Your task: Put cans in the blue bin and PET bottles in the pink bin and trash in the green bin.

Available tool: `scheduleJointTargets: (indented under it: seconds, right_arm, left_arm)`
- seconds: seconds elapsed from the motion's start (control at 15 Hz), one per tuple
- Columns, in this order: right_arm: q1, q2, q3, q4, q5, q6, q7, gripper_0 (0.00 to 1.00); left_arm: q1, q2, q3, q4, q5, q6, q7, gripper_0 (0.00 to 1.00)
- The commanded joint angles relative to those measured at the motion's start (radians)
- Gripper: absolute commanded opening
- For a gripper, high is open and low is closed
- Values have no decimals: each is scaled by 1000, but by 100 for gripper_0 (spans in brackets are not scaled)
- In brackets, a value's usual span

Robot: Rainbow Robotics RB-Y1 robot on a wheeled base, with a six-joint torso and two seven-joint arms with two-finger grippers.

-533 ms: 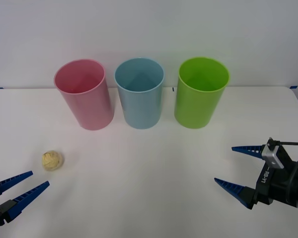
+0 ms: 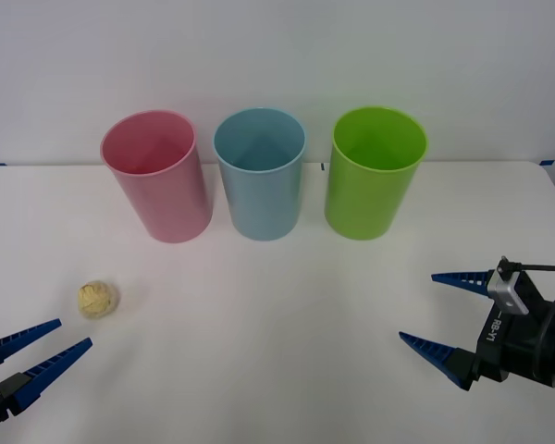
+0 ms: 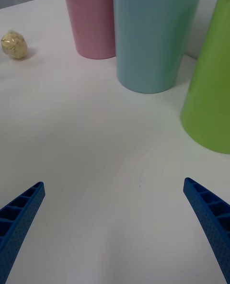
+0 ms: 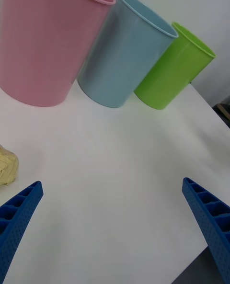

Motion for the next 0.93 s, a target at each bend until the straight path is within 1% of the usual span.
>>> scheduleJointTargets:
  seconds: [0.07,0.93]
  right_arm:
    - [0,0,0,0,0,0,0,100]
    - [0,0,0,0,0,0,0,100]
  left_arm:
    - [0,0,0,0,0,0,0,100]
    - [0,0,0,0,0,0,0,100]
